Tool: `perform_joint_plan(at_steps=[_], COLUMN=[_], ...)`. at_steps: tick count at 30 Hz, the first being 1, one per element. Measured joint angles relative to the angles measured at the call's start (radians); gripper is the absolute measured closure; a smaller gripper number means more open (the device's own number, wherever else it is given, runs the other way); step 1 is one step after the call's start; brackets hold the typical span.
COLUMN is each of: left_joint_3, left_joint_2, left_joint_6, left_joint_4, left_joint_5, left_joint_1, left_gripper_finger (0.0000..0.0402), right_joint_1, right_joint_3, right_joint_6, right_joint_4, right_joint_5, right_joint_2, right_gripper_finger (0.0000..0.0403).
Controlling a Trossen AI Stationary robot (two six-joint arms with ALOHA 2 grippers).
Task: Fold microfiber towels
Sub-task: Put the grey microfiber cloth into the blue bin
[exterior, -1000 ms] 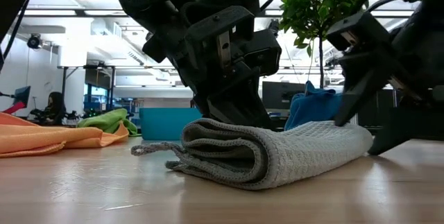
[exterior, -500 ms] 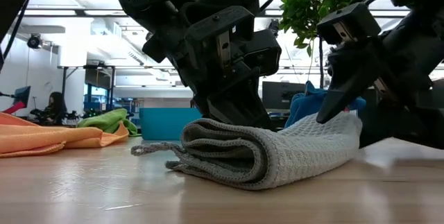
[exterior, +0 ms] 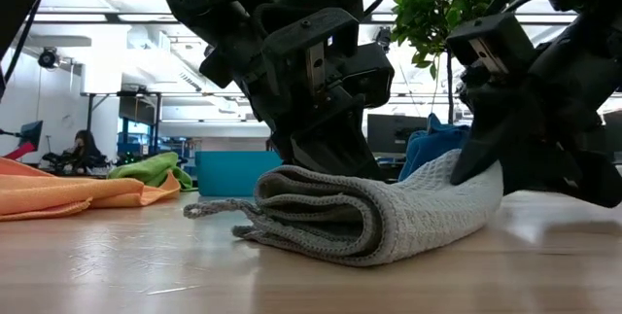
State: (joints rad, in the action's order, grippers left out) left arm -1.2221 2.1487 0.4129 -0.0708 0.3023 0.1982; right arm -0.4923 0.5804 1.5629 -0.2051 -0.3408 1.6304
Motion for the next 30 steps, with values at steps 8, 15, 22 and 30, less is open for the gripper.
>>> perform_joint_plan(at_steps=[8,15,22,30], left_joint_3=[0.008,0.009,0.041,0.077], left_joint_2=[-0.099,-0.322,-0.550,-0.741], left_joint_6=[-0.006,-0.066,-0.112,-0.035], left_joint_4=[0.022,0.137,0.309,0.491], left_joint_5=[-0.040,-0.192,-0.369,-0.481], left_joint_1=[-0.019,-0.042,-0.044,-0.042], left_gripper_finger=[0.0402,0.0402,0.0402,0.0402], right_joint_1=[0.001,0.012,0.048,0.106], right_joint_3=[0.014,0.076,0.227,0.455], right_joint_6=[-0.129,-0.333,-0.689,-1.153], right_joint_4=[0.000,0.091,0.253,0.309], right_joint_5=[0.000,0.001,0.029,0.087], right_joint_2=[-0.006,-0.052,-0.085,-0.086], right_gripper_finger=[0.0384,0.0387,0.0388,0.0389])
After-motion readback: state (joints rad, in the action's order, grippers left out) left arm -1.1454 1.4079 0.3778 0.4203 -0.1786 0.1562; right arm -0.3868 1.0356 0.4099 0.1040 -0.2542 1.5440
